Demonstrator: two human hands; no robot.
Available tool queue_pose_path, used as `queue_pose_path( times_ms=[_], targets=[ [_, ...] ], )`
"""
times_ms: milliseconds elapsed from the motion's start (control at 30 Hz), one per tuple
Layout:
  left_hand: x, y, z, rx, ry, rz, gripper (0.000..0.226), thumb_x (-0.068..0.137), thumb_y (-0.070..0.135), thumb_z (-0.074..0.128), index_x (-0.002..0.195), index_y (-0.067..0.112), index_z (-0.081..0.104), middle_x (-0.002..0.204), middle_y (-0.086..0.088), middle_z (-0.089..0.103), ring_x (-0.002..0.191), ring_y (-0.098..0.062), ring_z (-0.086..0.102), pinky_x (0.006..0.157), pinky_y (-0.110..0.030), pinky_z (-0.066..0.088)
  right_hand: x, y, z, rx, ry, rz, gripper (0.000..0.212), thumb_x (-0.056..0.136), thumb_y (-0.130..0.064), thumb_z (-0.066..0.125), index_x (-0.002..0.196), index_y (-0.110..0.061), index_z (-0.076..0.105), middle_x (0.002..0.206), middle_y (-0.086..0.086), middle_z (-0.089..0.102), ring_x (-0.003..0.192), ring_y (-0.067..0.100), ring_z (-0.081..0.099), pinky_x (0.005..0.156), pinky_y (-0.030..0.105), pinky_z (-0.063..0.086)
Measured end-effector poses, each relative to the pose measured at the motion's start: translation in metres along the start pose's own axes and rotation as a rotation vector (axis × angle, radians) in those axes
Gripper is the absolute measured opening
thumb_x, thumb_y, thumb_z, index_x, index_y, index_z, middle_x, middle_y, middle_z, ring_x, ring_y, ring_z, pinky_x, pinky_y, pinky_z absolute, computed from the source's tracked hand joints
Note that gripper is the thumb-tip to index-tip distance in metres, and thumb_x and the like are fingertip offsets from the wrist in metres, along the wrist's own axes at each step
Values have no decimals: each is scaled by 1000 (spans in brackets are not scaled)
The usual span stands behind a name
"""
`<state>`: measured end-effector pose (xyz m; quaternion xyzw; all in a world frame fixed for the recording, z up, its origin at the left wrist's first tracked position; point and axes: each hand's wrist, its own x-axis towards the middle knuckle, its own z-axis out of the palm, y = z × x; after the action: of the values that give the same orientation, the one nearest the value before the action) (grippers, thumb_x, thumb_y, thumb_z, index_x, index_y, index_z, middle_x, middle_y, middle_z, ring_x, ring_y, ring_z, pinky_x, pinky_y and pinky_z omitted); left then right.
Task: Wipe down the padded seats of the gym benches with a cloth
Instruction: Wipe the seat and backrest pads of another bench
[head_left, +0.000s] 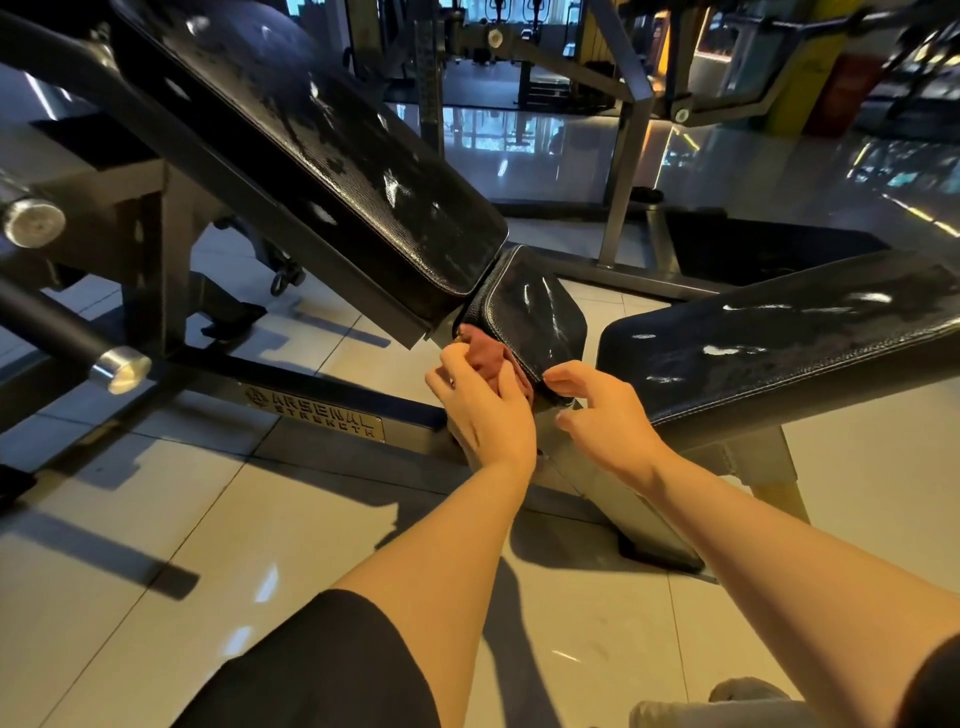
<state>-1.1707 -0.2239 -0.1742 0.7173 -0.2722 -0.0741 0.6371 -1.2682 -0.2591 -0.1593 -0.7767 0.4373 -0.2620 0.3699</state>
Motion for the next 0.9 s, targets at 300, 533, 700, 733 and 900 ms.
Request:
queue_pose_path(
  times_ms=[300, 533, 700, 733, 900],
  targets=[
    [-14, -23, 6, 141, -366, 56, 24, 91, 7, 59, 108, 21, 50, 110, -2, 42, 91, -18, 56, 83, -32, 55, -1, 1, 2, -60, -24, -24, 42, 91, 1, 56, 126, -22, 55, 116, -7, 58, 107, 7, 49, 87, 20, 39],
    [18, 5, 1, -44, 163, 121, 11, 92, 12, 58, 102, 18, 60, 121, -2, 40, 109, -14, 48, 77, -7, 43, -2, 4, 1, -117, -40, -23, 53, 87, 0, 60, 135, -22, 50, 135, 0, 56, 125, 17, 50, 94, 23, 36],
    [13, 5, 5, -30, 76, 52, 6, 89, 14, 66, 91, 18, 62, 109, 8, 46, 94, 0, 45, 76, -4, 41, 0, 5, 4, -150, -28, -40, 54, 86, 2, 60, 134, -21, 50, 134, 0, 57, 126, 17, 50, 94, 22, 35],
    [11, 4, 5, -11, 52, 50, 13, 87, 9, 68, 88, 20, 60, 107, 10, 45, 94, 0, 46, 79, -8, 43, 1, 5, 5, -154, -19, -42, 53, 86, 1, 61, 134, -21, 51, 134, 0, 57, 125, 17, 51, 95, 23, 36],
    [-11, -13, 1, 170, -254, 105, 17, 85, 7, 67, 90, 18, 56, 107, 2, 48, 90, -15, 57, 66, -14, 43, 1, 5, 5, -119, 12, -47, 45, 87, 2, 61, 123, -23, 57, 117, -5, 61, 116, 14, 55, 85, 13, 37]
  ],
)
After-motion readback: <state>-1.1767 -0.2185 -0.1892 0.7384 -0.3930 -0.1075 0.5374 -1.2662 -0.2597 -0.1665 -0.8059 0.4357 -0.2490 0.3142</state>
